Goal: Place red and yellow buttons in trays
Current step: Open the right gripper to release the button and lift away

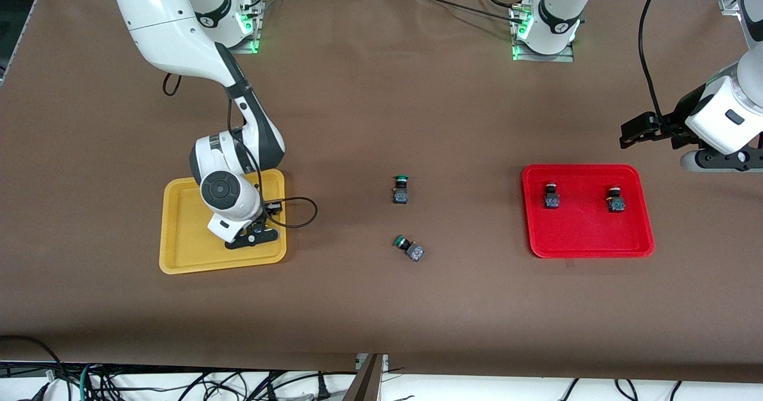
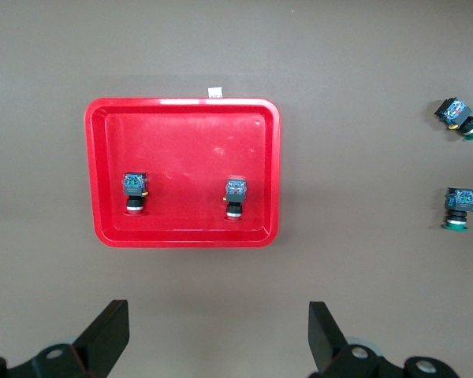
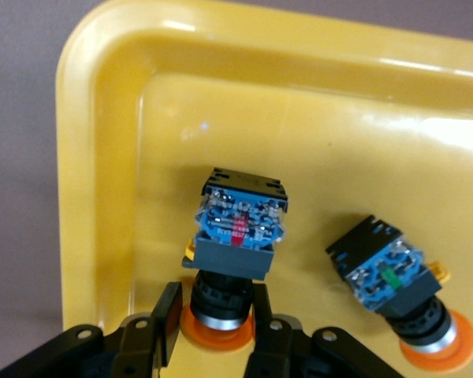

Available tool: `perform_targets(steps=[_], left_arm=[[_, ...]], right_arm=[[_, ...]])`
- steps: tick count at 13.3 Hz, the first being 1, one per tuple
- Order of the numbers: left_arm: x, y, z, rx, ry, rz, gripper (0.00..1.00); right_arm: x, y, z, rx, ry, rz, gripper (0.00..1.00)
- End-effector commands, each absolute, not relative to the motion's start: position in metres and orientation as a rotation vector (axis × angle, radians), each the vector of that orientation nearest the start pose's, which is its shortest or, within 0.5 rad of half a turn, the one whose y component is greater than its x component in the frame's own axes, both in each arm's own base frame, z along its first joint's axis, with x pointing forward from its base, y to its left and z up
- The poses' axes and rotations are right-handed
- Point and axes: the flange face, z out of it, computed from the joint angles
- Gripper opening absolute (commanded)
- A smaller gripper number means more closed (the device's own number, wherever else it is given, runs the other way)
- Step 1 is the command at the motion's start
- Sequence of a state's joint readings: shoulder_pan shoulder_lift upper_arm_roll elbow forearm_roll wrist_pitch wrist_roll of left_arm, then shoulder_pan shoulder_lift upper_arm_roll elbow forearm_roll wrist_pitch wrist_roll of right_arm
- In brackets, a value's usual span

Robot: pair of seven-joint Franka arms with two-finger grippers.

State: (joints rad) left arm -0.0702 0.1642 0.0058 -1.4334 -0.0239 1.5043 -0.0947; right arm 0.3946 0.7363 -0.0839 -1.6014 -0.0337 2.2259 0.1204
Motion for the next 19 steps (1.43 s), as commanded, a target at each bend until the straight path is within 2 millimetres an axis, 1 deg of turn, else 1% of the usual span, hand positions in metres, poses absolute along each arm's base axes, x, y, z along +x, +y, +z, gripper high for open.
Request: perform_targets(steps=[1,2,4,5,9,10,13,15,17,19], left_arm=[[0.598,-0.043,0.594,-3.165,-0.041,0.152,1.00],[0.598,-0.044,0.594,-3.167,-0.041,0.152,1.00],[0.598,-0.044,0.594,-3.167,-0.041,0.152,1.00],[0.598,-0.043,0.594,-3.165,-0.041,0.152,1.00],[0.598,-0.043,0.594,-3.165,-0.041,0.152,1.00],[0.598,-0.044,0.594,-3.167,-0.041,0.152,1.00],[0.598,-0.044,0.593,-3.166,-0.041,0.157,1.00],[0.599,-0.043,0.593,-3.165,-0.044,0.154,1.00],[0.599,-0.041,0.592,-3.167,-0.048,0.157,1.00],[0.599,-0.044,0.592,-3.168,-0.041,0.157,1.00]], right_arm=[[0.665,0.210,0.170,-3.218,-0.390,0.101,0.40],[0.667,0.211,0.170,-3.216,-0.403,0.096,0.40],[0.675,0.204,0.170,-3.213,-0.402,0.081,0.41],[0.675,0.204,0.171,-3.214,-0.400,0.081,0.43],[0.679,0.204,0.174,-3.211,-0.417,0.060,0.44],[0.684,0.205,0.176,-3.207,-0.435,0.044,0.45],[0.686,0.202,0.177,-3.207,-0.428,0.049,0.48],[0.687,0.204,0.184,-3.203,-0.424,0.043,0.52],[0.686,0.207,0.196,-3.196,-0.416,0.044,0.61],[0.684,0.209,0.222,-3.198,-0.392,0.079,0.68]])
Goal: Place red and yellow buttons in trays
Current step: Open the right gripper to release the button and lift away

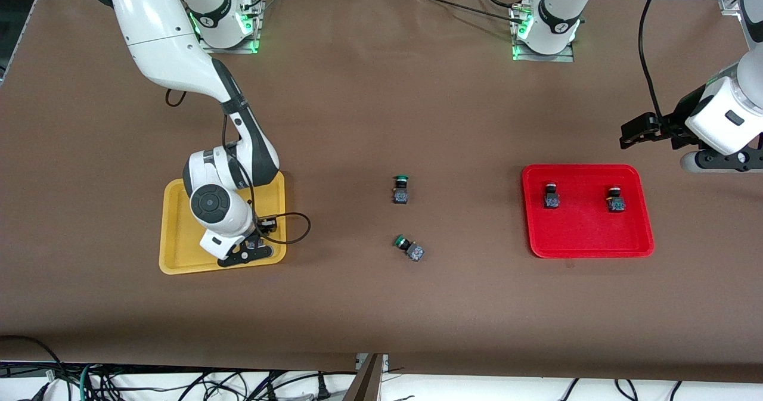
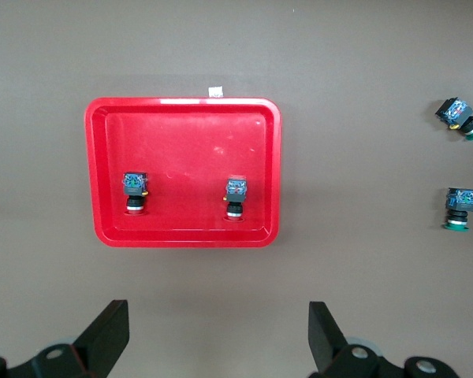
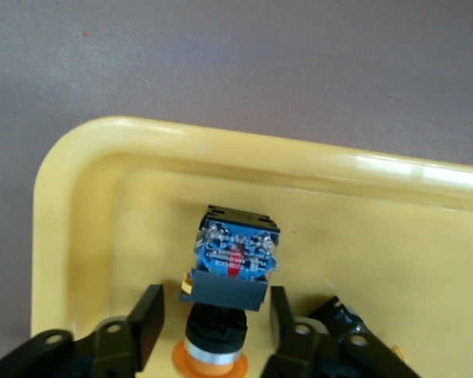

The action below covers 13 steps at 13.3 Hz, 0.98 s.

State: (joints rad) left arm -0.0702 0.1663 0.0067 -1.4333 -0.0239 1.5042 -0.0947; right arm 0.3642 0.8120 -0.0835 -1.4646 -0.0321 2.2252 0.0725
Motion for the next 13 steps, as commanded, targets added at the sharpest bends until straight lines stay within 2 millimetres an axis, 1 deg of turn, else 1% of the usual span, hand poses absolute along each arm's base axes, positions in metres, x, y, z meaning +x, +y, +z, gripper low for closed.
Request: perform_targets(steps=[1,2,3,5,6,7,9,12,13], left_arm=[[0.599,-0.042,0.592,-3.167,-0.046,0.157,1.00],[0.599,-0.042,0.592,-3.169,-0.046,0.158,1.00],[0.599,-0.043,0.593,-3.169,-0.044,0.155,1.00],[0.599,-0.044,0.592,-3.169,-0.041,0.158,1.00],[0.599,-0.044,0.593,-3.169,-0.041,0.155,1.00],[0.599,-0.043,0.592,-3.169,-0.044,0.158,1.00],[0.599,-0.043,0.593,-3.171,-0.043,0.156,1.00],[0.599,-0.043,0.591,-3.170,-0.044,0.160,1.00],[0.599,-0.044,0.591,-3.170,-0.041,0.160,1.00]], right_arm=[[0.683,0.211,0.236,-3.195,-0.386,0.082,0.70],[0.680,0.211,0.250,-3.198,-0.368,0.099,0.74],[0.677,0.214,0.268,-3.196,-0.366,0.114,0.74],[0.668,0.213,0.311,-3.197,-0.346,0.141,0.74],[0.662,0.212,0.333,-3.191,-0.349,0.123,0.74],[0.653,0.209,0.355,-3.183,-0.346,0.086,0.80],[0.629,0.210,0.411,-3.161,-0.356,0.029,0.99],[0.588,0.193,0.490,-3.155,-0.375,0.065,0.99],[0.577,0.184,0.511,-3.156,-0.364,0.080,0.99]])
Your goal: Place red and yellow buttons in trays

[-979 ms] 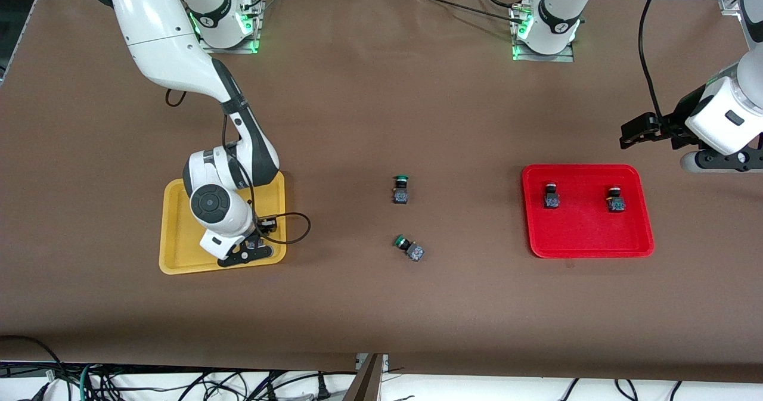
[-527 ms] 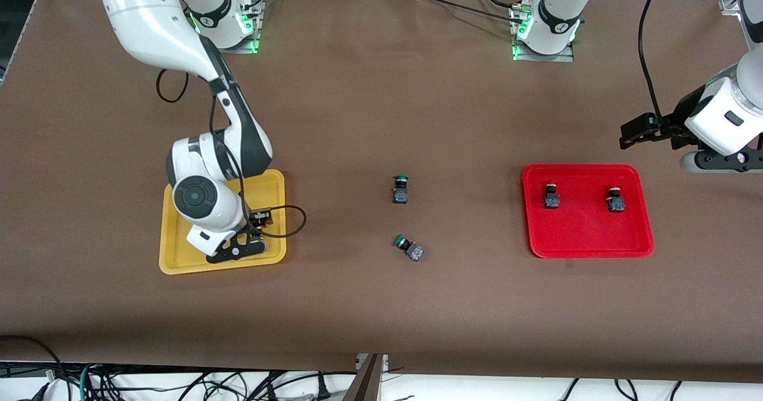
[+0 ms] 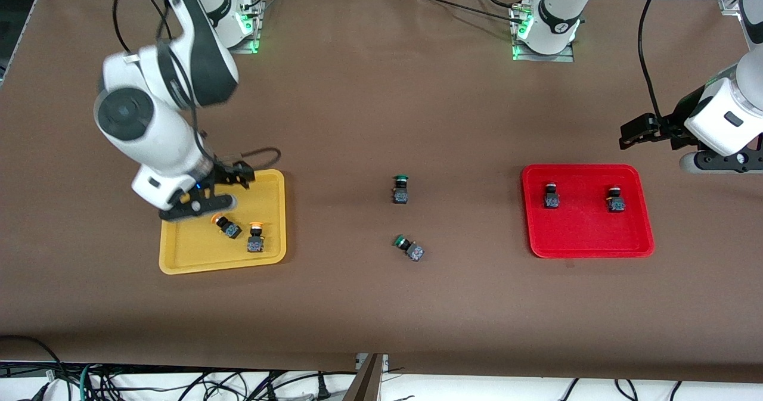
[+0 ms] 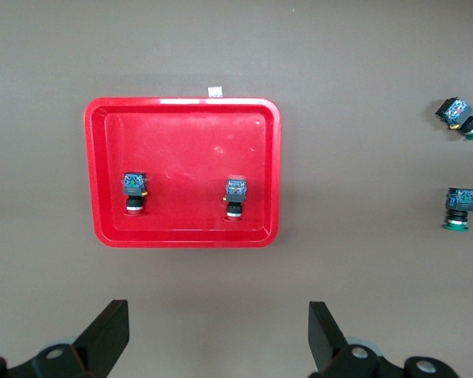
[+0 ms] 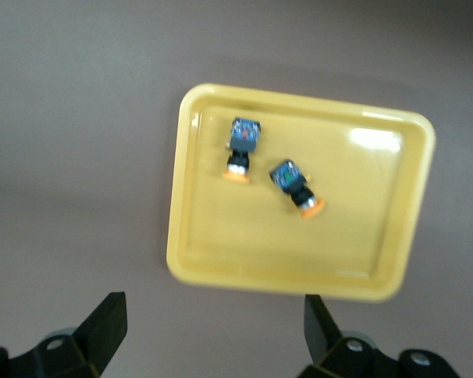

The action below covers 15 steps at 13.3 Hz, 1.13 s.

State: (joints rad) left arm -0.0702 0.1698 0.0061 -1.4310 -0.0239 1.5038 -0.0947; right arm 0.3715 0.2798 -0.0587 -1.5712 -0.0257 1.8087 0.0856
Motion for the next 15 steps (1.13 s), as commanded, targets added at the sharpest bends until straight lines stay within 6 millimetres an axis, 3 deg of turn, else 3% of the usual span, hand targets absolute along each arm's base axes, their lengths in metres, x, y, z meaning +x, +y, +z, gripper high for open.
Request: perform_targets(steps=[1,3,5,6,8,11,15], left_arm=[[0.599,-0.044,0.592,-3.171,-0.041,0.158,1.00],[0.599,-0.043,0.591,-3.170,-0.044,0.160,1.00],[0.600,-0.042,0.591,-3.170,-0.046,0.160,1.00],[0.600,-0.043,0.592,-3.170,-0.044,0.158,1.00],[0.600,-0.042,0.591,-3.170,-0.046,0.160,1.00],[0.600,-0.043,0.592,-3.170,-0.043,0.158,1.00],[0.600,-0.043,0.592,-3.170,-0.044,0.158,1.00]], right_arm=[[0.570,0.174,0.528,-3.154,-0.367,0.081,0.99],[0.575,0.137,0.545,-3.148,-0.444,0.091,0.99],[0.583,0.112,0.546,-3.123,-0.585,0.099,0.99],[0.582,0.110,0.544,-3.117,-0.558,0.108,0.99],[0.581,0.090,0.541,-3.118,-0.324,0.154,0.99],[0.579,0.101,0.541,-3.128,-0.167,0.156,0.99],[0.578,0.099,0.543,-3.128,-0.171,0.154,0.99]])
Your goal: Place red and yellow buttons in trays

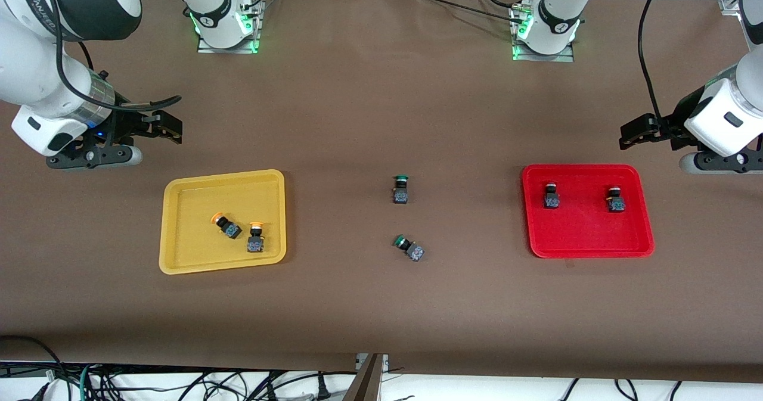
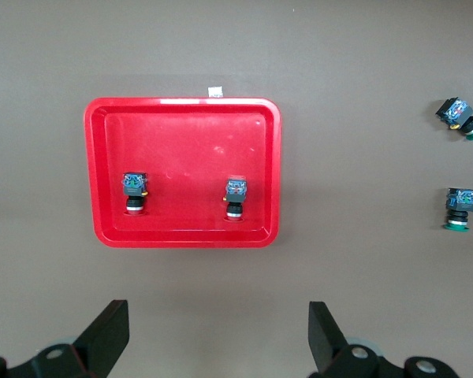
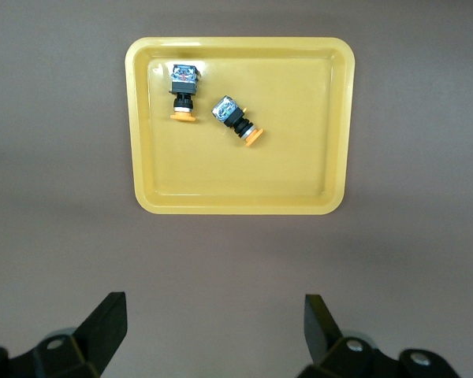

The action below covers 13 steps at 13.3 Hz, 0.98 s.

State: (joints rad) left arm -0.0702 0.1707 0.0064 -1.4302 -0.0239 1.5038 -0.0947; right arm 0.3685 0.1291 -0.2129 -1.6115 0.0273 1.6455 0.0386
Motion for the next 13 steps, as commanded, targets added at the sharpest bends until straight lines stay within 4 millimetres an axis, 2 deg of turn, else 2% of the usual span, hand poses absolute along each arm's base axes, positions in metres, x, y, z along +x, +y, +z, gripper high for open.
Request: perform_targets(steps=[1,8,13], left_arm=[[0.599,-0.044,0.592,-3.171,-0.041,0.158,1.00],[0.600,-0.042,0.592,-3.172,-0.046,0.158,1.00],[0.599,-0.043,0.591,-3.172,-0.043,0.161,1.00]], right_arm=[[0.579,0.098,0.545,-3.128,-0.176,0.144,0.99],[0.580,0.076,0.550,-3.114,-0.183,0.134,0.99],[0.578,0.079,0.556,-3.133,-0.192,0.118,0.99]])
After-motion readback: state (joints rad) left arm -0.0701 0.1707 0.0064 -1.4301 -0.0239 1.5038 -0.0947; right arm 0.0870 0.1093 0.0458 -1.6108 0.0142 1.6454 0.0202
